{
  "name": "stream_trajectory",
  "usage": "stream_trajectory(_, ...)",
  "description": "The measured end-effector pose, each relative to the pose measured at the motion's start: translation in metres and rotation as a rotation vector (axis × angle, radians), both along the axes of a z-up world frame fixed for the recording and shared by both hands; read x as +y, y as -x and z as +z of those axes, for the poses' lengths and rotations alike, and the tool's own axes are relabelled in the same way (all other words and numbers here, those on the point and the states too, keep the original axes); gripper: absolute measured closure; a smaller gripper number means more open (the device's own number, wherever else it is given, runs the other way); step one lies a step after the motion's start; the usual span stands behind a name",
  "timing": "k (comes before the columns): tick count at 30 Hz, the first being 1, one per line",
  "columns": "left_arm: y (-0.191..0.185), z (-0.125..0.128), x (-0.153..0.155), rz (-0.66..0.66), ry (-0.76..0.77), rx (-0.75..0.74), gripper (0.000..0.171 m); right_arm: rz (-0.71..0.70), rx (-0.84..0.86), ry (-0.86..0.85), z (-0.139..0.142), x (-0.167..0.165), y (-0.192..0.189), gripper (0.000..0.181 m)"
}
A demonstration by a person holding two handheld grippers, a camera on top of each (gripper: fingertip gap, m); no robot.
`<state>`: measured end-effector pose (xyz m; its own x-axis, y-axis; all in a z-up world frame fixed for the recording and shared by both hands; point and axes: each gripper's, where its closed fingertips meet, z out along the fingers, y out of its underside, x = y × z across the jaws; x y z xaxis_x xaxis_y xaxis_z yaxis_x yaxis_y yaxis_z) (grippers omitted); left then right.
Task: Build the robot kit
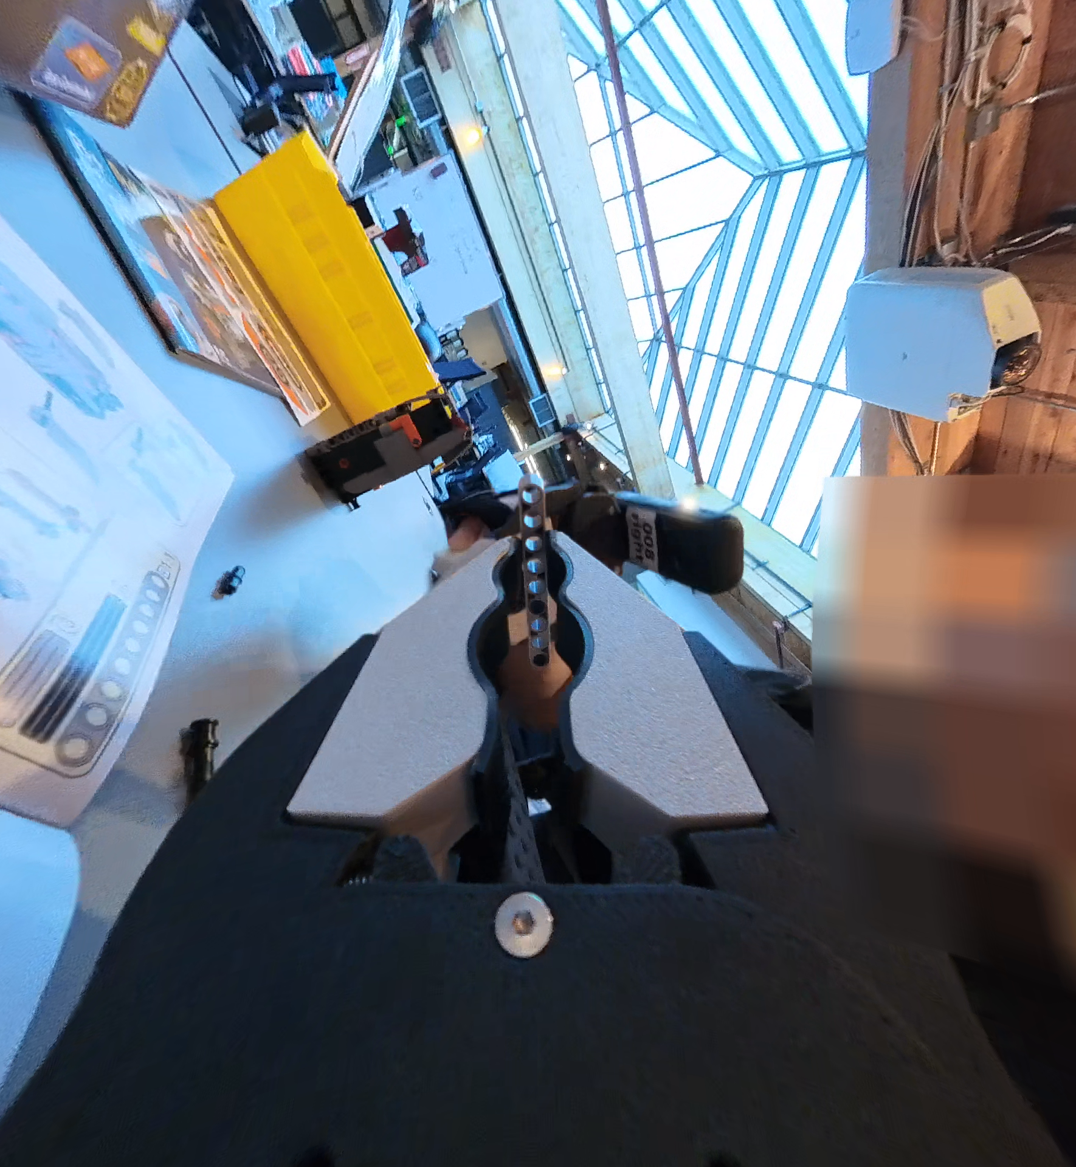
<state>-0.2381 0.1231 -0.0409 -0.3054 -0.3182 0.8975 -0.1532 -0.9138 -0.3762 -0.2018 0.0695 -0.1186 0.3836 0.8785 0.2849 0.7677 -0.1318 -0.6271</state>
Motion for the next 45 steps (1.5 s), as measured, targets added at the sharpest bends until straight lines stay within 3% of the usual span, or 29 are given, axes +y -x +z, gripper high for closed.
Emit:
stream_trajectory(3, 0.008, 0.003, 0.008, 0.042, -0.018, -0.002, 0.168, -0.022, -0.177, 0.170, -0.008, -0.031, -0.017, 0.179)
stream_trajectory(9, 0.019, 0.024, 0.005, 0.068, -0.060, -0.068, 0.168, -0.121, -0.716, 0.556, -0.004, -0.104, -0.109, 0.179)
stream_trajectory(12, 0.021, 0.032, 0.001, 0.054, -0.057, -0.112, 0.169, -0.198, -0.958, 0.678, 0.004, -0.124, -0.150, 0.179)
stream_trajectory(17, 0.024, 0.036, 0.003, 0.059, -0.051, -0.142, 0.169, -0.242, -1.188, 0.820, 0.005, -0.147, -0.174, 0.179)
stream_trajectory(24, 0.027, 0.038, 0.007, 0.061, -0.017, -0.179, 0.169, -0.287, -1.286, 0.948, -0.001, -0.161, -0.182, 0.179)
stream_trajectory(45, 0.028, 0.038, 0.008, 0.059, -0.009, -0.185, 0.168, -0.321, -1.378, 1.004, -0.030, -0.164, -0.196, 0.179)
